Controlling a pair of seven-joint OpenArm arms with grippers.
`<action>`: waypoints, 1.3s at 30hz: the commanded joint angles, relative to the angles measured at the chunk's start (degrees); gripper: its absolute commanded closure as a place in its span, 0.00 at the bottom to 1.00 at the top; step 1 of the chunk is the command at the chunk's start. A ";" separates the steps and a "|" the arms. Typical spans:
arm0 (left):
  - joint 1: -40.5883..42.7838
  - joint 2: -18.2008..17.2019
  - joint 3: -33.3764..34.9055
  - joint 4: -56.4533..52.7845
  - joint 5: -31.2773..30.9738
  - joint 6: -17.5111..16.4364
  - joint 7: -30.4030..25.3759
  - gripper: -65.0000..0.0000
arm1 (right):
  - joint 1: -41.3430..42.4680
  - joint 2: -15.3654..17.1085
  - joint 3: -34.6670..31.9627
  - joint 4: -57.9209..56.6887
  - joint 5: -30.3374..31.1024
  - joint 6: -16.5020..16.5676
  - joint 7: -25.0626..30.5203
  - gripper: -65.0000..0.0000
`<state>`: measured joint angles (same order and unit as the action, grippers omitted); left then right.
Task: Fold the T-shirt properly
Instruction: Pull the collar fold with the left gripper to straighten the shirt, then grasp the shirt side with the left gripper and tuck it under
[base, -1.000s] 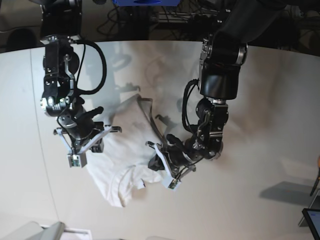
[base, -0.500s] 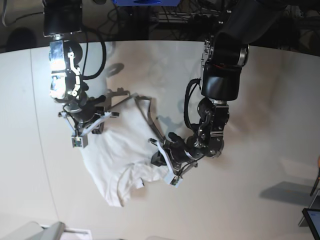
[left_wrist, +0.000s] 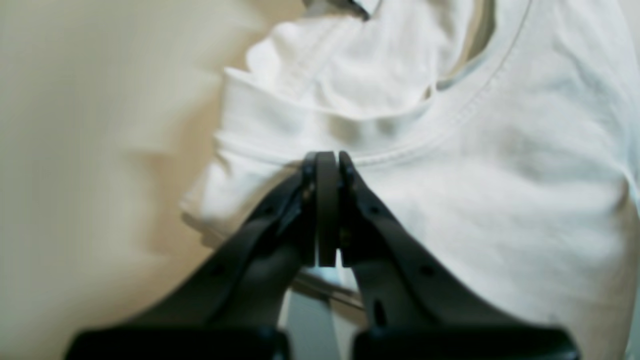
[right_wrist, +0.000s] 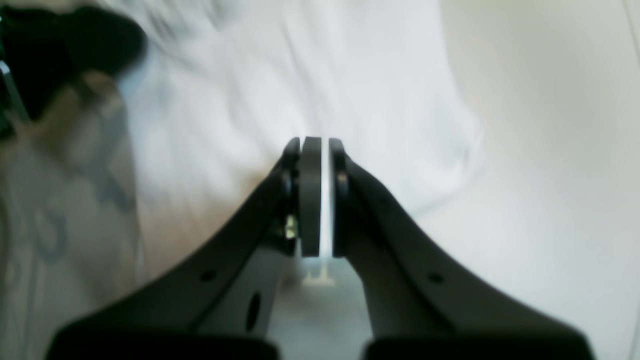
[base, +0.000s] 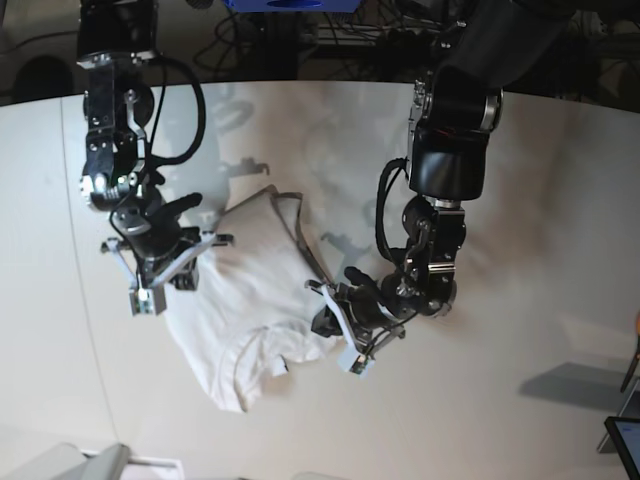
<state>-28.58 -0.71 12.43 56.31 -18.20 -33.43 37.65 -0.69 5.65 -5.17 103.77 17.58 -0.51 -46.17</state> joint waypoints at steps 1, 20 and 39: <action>-0.39 0.05 -1.57 3.69 -1.36 -0.46 -1.38 1.00 | 1.96 1.43 0.20 0.37 -0.49 -0.15 0.50 0.97; 17.02 -0.48 -12.12 21.18 -0.75 -0.46 7.93 1.00 | 10.67 11.01 -0.15 -28.12 -0.49 2.67 10.79 0.97; -1.09 2.78 0.37 -11.17 -1.10 6.57 -10.53 1.00 | 4.16 7.32 -0.24 -23.63 -0.49 4.95 10.61 0.99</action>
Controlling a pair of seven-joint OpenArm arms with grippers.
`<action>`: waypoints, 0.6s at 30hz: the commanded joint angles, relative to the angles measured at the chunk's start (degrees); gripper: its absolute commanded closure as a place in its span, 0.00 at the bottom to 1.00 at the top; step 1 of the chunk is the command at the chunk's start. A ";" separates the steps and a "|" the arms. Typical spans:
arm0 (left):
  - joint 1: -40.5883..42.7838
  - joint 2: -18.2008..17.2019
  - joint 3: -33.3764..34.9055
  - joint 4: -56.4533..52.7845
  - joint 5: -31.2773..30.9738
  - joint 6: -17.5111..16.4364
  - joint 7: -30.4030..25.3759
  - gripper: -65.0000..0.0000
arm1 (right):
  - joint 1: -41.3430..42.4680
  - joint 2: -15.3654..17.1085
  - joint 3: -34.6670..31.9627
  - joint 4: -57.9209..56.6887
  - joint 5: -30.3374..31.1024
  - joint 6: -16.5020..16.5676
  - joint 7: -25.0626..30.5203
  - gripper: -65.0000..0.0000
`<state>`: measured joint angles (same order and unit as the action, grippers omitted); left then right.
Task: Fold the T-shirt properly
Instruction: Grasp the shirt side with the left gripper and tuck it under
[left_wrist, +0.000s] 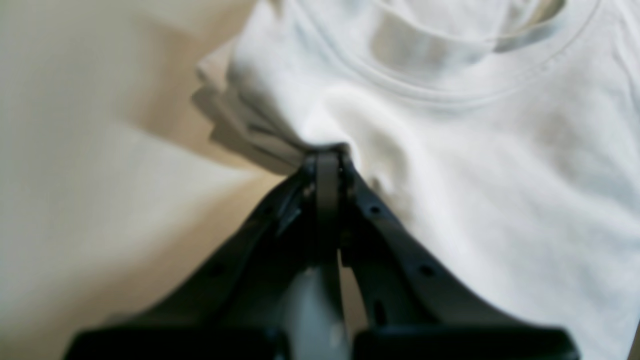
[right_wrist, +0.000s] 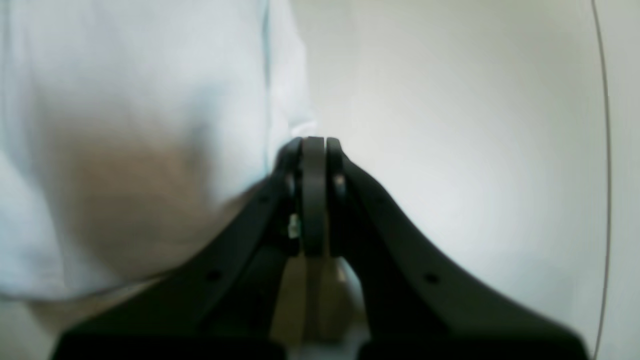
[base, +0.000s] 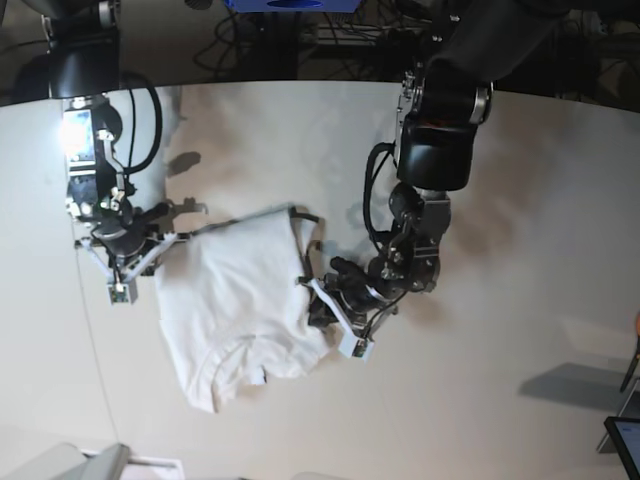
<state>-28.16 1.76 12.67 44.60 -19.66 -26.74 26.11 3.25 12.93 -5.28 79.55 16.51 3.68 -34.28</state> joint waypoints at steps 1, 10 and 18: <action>-2.30 0.31 0.39 -0.69 0.28 -0.12 0.13 1.00 | -0.21 -0.40 -0.13 0.85 0.59 0.76 -1.28 1.00; -9.51 1.36 0.39 -9.48 0.54 1.29 -6.64 1.00 | -4.08 -2.07 -3.29 7.18 0.59 0.41 -3.92 1.00; -10.56 0.92 0.21 -8.16 0.28 1.29 -5.05 1.00 | -4.78 -1.81 -4.79 8.94 0.59 -2.50 -4.09 1.00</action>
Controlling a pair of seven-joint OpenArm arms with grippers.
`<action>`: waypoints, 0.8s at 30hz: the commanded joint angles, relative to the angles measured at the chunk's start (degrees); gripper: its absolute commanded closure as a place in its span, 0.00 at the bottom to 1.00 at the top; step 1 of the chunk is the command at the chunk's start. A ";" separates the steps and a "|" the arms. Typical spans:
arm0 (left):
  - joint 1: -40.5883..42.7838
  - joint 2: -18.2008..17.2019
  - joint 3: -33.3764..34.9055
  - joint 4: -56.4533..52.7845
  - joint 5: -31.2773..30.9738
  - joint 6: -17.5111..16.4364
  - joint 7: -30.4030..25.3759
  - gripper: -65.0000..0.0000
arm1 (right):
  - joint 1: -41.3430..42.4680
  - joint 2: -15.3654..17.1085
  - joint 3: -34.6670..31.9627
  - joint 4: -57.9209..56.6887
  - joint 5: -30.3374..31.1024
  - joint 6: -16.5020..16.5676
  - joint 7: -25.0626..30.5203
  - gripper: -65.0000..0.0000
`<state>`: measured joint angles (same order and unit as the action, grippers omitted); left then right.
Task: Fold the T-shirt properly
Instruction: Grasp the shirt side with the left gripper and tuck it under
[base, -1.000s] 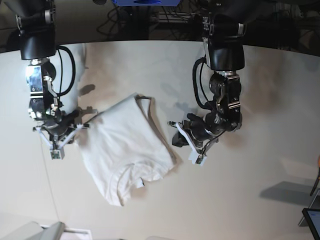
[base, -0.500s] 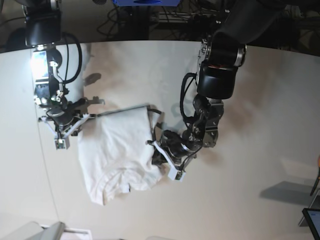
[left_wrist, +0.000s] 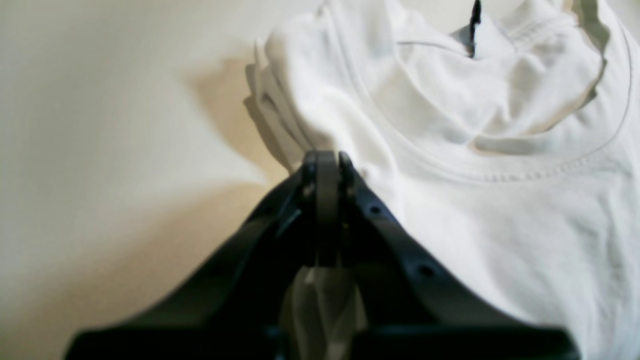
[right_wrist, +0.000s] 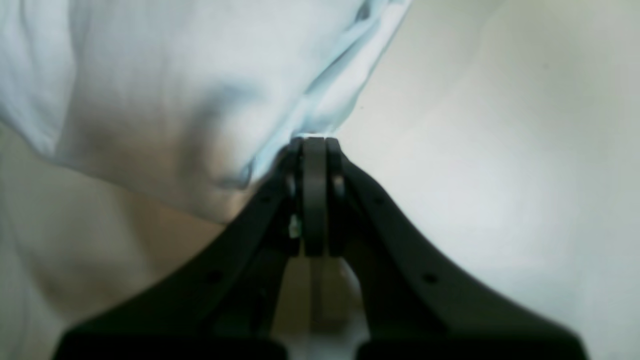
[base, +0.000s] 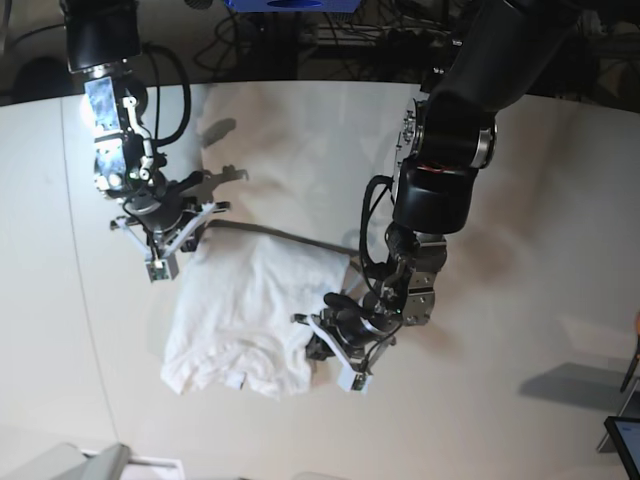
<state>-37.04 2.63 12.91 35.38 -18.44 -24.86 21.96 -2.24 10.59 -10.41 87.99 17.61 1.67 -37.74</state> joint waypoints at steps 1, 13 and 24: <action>-1.34 -0.74 0.06 2.21 -0.95 -0.59 -0.20 1.00 | 0.88 1.23 0.61 0.50 -0.51 -0.57 -0.64 1.00; 12.20 -4.00 -0.03 16.27 -0.95 -0.59 4.55 1.00 | 6.68 6.07 0.79 -5.04 -0.51 -0.75 -0.55 1.00; 20.20 -4.26 -0.12 29.20 -1.04 -0.59 9.12 1.00 | 4.22 3.17 0.26 -4.07 -0.51 -0.57 -0.55 1.00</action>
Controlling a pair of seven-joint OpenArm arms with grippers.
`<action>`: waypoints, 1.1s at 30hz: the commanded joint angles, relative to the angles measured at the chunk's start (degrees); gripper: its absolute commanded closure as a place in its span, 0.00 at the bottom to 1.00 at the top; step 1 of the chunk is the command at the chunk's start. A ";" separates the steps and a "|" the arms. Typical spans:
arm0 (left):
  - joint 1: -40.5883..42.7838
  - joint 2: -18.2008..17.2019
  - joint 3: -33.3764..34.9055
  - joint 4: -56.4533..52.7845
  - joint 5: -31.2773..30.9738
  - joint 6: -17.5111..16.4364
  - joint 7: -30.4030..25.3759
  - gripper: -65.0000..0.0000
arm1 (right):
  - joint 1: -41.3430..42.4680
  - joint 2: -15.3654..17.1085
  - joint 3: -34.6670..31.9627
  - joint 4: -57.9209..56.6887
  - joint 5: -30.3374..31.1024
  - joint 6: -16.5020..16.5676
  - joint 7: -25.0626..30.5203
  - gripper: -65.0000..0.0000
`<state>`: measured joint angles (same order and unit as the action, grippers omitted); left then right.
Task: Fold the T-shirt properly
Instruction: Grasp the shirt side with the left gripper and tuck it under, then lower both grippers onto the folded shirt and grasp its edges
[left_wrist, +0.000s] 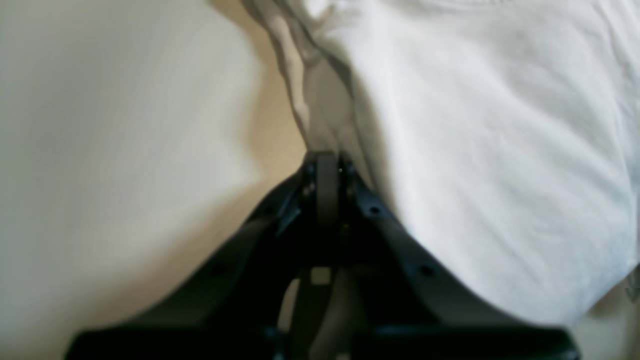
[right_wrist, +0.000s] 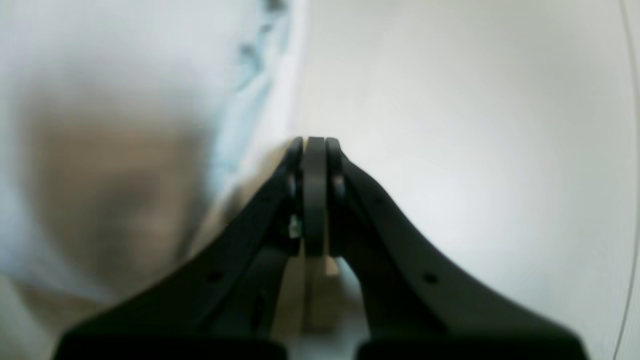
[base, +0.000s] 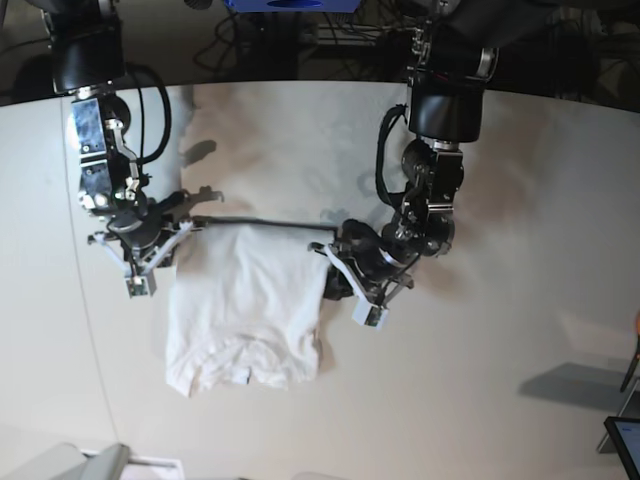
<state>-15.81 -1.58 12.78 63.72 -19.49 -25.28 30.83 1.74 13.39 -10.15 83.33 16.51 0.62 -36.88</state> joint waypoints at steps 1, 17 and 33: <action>-0.49 -0.04 0.02 1.46 0.01 -0.17 0.34 1.00 | -0.55 0.28 0.00 1.29 0.59 0.48 -1.40 1.00; 7.95 -1.89 -6.58 12.80 0.01 -0.17 0.51 1.00 | -5.83 0.63 0.44 6.82 0.50 0.30 -1.14 1.00; 10.32 -4.17 -18.89 30.39 0.45 -0.17 10.45 1.00 | -3.10 2.92 0.61 18.96 0.50 -7.79 -1.05 1.00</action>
<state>-5.13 -5.72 -6.15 93.06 -18.20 -25.28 42.35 -2.26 15.97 -9.87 101.23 17.15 -7.22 -39.16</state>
